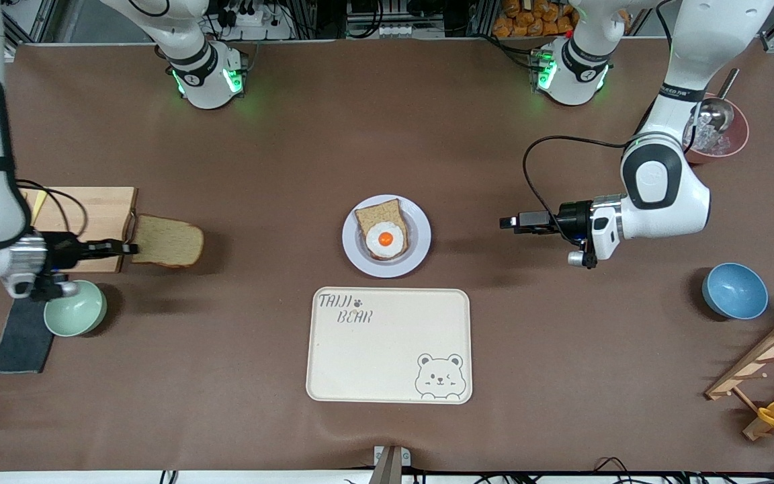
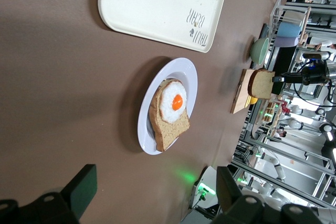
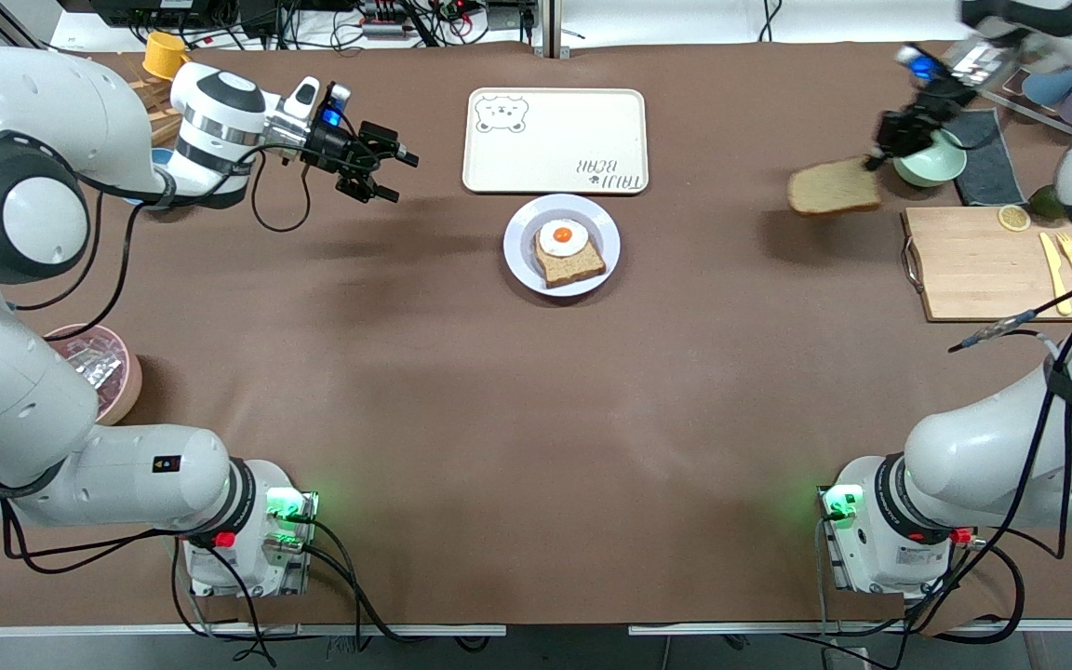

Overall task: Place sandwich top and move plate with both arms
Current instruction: 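Lift the bread slice and carry it over the egg toast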

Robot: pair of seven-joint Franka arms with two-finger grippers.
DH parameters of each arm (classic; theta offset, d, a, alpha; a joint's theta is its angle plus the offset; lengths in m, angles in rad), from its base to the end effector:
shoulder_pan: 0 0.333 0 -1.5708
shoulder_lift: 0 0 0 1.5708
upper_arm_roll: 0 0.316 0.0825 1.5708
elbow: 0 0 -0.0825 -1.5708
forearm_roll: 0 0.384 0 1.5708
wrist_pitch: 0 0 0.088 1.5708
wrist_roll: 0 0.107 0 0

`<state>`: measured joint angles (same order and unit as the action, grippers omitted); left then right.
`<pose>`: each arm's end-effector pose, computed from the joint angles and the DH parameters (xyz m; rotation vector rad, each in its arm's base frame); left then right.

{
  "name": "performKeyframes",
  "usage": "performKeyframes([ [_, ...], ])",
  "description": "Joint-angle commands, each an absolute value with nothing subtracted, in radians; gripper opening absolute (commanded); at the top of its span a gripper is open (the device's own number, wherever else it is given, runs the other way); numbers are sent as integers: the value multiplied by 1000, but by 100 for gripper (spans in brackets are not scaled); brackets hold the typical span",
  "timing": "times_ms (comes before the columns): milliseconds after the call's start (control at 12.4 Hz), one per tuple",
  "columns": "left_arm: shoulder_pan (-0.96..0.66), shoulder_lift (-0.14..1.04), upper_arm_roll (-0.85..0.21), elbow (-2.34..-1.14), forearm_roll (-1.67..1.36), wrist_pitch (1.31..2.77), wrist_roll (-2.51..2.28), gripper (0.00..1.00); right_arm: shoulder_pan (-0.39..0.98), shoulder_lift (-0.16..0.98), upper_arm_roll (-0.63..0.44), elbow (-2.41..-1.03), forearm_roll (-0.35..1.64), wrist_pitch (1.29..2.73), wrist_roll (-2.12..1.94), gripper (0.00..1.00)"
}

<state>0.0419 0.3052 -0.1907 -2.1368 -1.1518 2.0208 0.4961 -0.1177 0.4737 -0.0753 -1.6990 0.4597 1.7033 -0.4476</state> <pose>0.5340 -0.1330 0.2635 2.1234 0.1434 -0.2424 0.6135 -0.0732 0.2993 -2.5879 -0.1080 0.4132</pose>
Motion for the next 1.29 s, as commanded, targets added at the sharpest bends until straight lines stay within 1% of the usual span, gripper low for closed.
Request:
performKeyframes([
  [0, 54, 304, -198, -2155, -1195, 2034, 531, 100, 41, 451, -91, -1715, 532, 1727, -315, 0],
  [161, 61, 325, -198, -2157, -1196, 2034, 576, 100, 179, 453, -91, -1717, 552, 1776, -240, 0],
  [402, 74, 348, -198, -2158, -1236, 2034, 620, 100, 317, 459, -91, -1750, 668, 1886, -180, 0],
  [643, 74, 356, -198, -2160, -1239, 2034, 621, 100, 428, 469, -91, -1749, 725, 1963, -95, 0],
  [804, 74, 357, -198, -2160, -1258, 2034, 621, 100, 472, 483, -91, -1749, 825, 2000, -84, 0],
  [884, 72, 359, -198, -2158, -1258, 2034, 624, 100, 518, 491, -91, -1747, 847, 2043, -62, 0],
  [1045, 64, 362, -198, -2161, -1261, 2043, 626, 100, 580, 523, -91, -1749, 850, 2126, -19, 0],
  [1206, 39, 374, -199, -2164, -1293, 2077, 638, 100, 601, 549, -92, -1765, 848, 2155, -3, 0],
])
